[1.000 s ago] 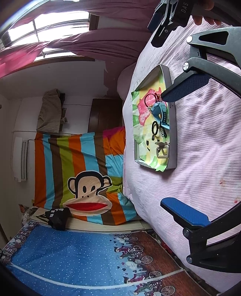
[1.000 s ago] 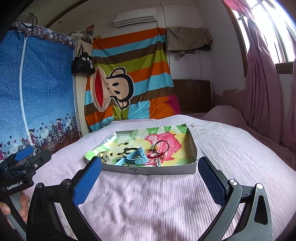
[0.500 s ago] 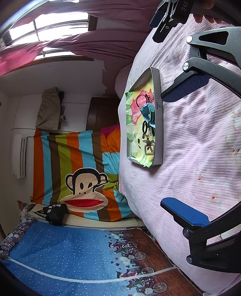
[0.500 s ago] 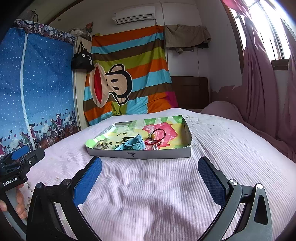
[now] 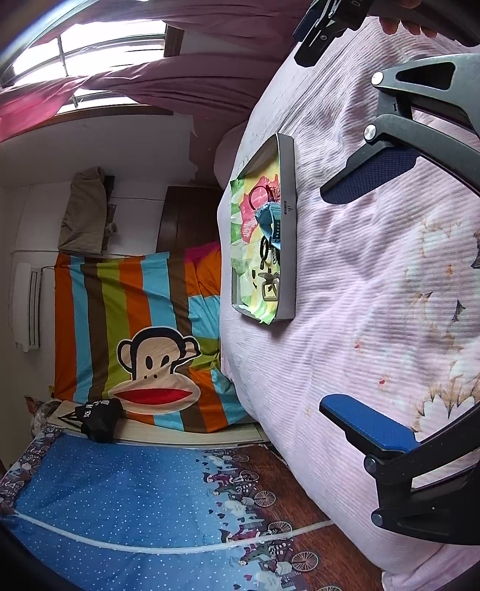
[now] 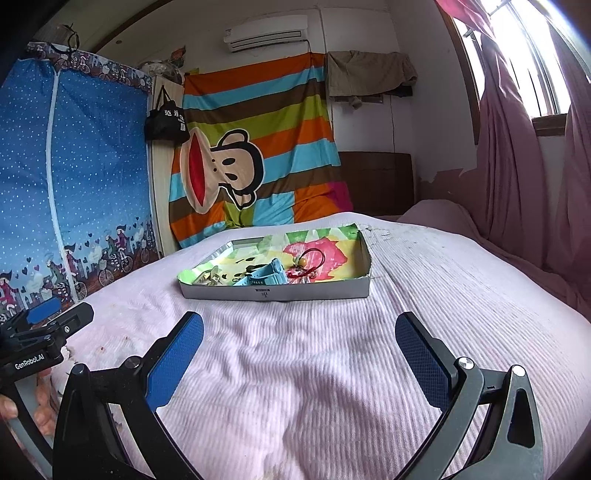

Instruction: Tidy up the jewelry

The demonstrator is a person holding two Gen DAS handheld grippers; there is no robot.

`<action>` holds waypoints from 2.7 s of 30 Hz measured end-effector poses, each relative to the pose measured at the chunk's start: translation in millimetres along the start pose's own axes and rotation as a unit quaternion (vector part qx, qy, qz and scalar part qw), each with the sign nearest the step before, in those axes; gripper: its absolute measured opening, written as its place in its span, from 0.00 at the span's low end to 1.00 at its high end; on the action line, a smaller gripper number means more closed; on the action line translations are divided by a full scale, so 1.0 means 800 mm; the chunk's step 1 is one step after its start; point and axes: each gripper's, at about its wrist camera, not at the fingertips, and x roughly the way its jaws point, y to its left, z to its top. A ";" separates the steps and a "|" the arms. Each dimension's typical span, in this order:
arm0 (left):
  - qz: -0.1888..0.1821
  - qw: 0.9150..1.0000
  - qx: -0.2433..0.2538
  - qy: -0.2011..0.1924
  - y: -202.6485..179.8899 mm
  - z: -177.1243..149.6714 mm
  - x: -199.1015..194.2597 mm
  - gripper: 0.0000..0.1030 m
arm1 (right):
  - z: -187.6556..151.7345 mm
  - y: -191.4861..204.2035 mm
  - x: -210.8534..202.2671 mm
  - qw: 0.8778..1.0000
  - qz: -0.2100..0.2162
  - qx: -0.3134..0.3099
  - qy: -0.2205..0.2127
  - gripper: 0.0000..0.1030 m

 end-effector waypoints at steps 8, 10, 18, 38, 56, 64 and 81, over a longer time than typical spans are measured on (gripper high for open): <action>0.000 1.000 0.005 -0.009 0.003 -0.017 0.001 1.00 | -0.025 -0.003 0.008 1.000 -0.004 0.003 0.004 0.99; 0.000 1.000 0.006 -0.013 0.003 -0.019 0.001 1.00 | -0.030 0.001 0.007 1.000 -0.003 -0.002 0.001 0.99; 0.002 1.000 0.005 -0.027 0.005 -0.034 -0.010 1.00 | -0.039 0.017 -0.007 1.000 0.006 -0.020 -0.013 0.99; 0.009 1.000 0.005 0.000 0.010 -0.065 -0.004 1.00 | -0.072 0.016 0.003 1.000 0.007 0.006 0.010 0.99; 0.014 0.999 0.004 -0.030 0.009 -0.055 -0.018 1.00 | -0.073 0.030 0.004 1.000 0.008 0.004 -0.004 0.99; 0.015 0.999 0.006 -0.033 0.008 -0.056 -0.019 1.00 | -0.077 0.034 0.005 1.000 0.007 -0.002 -0.004 0.99; 0.016 0.999 0.008 -0.033 0.007 -0.057 -0.019 1.00 | -0.080 0.035 0.001 1.000 0.005 -0.004 -0.009 0.99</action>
